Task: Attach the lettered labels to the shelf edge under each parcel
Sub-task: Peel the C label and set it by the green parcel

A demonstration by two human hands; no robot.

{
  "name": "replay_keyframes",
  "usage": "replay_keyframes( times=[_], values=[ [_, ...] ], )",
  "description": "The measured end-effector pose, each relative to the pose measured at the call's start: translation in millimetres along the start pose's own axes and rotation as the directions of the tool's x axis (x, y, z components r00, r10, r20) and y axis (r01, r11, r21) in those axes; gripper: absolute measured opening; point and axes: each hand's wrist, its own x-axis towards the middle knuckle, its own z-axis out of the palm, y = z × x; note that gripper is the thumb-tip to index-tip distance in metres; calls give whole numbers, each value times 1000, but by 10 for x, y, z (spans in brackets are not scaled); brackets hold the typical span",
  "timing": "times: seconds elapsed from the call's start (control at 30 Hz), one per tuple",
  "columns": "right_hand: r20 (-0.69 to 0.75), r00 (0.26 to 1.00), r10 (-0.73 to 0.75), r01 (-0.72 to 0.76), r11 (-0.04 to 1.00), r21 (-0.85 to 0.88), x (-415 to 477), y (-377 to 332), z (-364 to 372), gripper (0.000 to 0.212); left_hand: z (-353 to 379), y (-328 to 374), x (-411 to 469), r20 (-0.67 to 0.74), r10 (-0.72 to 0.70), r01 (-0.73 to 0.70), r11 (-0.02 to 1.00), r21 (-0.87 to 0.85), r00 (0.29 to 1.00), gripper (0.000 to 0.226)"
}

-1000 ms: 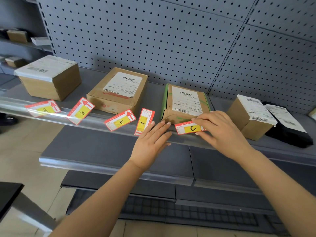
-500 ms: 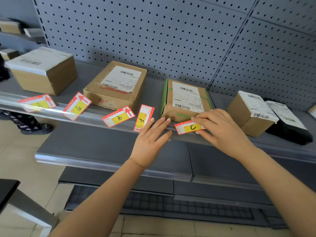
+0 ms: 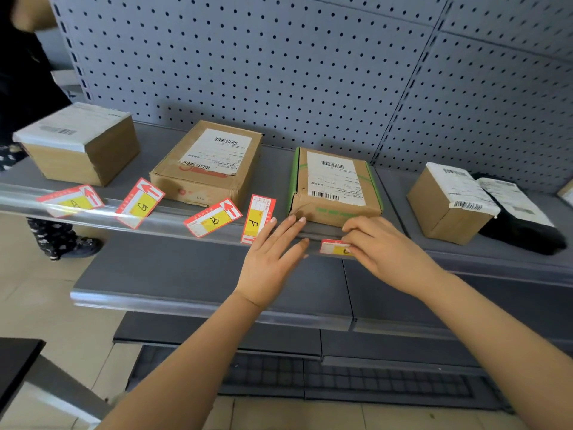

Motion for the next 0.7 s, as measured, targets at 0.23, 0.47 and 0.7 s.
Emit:
replay_keyframes(
  times=[0.23, 0.47, 0.7],
  values=[
    [-58, 992, 110, -104, 990, 97, -40, -23, 32, 22, -37, 14, 15, 45, -12, 12, 1000, 20, 999, 20],
    [-58, 994, 96, -91, 992, 88, 95, -68, 5, 19, -62, 23, 21, 63, -14, 13, 1000, 23, 998, 19],
    [-117, 988, 97, -89, 993, 76, 63, -105, -33, 13, -150, 41, 40, 90, -43, 46, 998, -37, 995, 28]
  ],
)
